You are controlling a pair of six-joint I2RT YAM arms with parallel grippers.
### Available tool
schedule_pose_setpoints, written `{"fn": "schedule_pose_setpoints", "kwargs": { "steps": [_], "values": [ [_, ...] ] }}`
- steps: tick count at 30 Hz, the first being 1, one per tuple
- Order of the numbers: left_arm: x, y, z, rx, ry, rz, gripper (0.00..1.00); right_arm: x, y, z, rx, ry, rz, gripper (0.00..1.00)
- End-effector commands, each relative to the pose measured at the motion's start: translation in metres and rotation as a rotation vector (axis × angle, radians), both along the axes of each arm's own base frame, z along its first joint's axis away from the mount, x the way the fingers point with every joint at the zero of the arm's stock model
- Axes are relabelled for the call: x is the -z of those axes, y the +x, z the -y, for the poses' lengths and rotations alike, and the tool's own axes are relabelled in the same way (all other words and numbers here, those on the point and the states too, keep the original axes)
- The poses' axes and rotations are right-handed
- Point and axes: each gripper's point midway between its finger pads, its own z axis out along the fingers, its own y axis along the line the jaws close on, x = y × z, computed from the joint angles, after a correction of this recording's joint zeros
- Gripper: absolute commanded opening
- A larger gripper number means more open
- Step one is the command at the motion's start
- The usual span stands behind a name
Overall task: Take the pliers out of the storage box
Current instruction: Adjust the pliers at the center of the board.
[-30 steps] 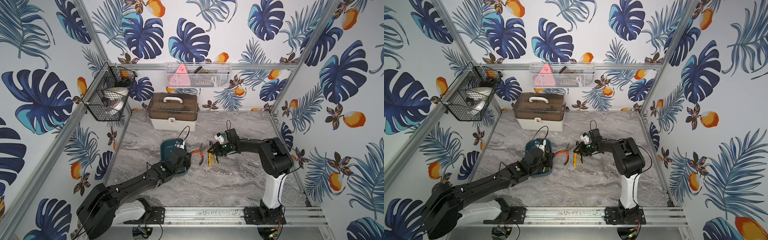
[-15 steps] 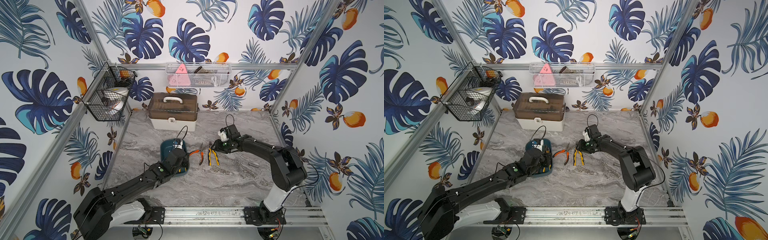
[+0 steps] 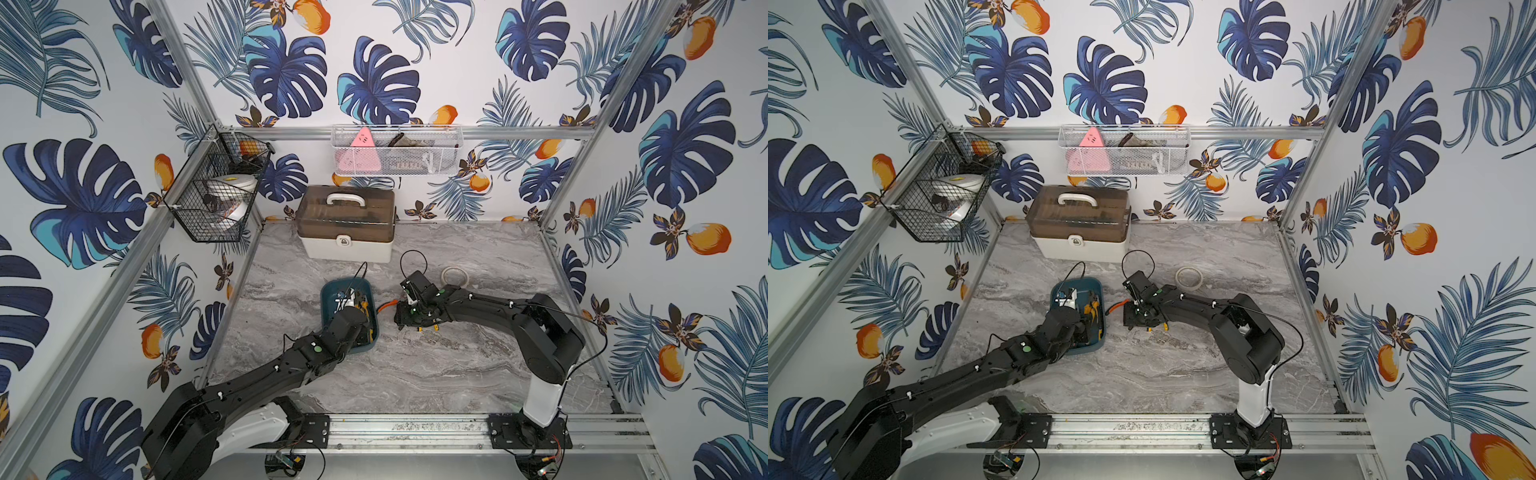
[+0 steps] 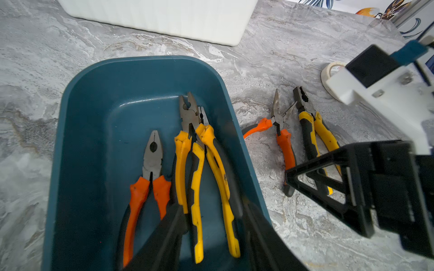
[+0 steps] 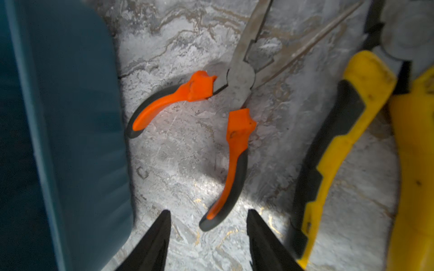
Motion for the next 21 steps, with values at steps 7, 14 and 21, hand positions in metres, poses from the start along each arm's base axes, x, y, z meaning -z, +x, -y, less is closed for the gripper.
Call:
{"fn": "schedule_pose_setpoints", "kwargs": {
  "steps": [7,14,21],
  "values": [
    [-0.004,0.002,0.001,-0.002,-0.007,0.014,0.50,0.017,0.020,-0.009,-0.003,-0.118,0.041,0.33],
    [-0.006,0.001,0.000,0.000,-0.011,0.022,0.50,0.022,0.051,0.002,-0.040,-0.285,0.105,0.26],
    [-0.007,0.002,-0.001,-0.001,-0.001,0.025,0.50,0.026,0.080,0.012,-0.042,-0.343,0.110,0.28]
  ]
}}
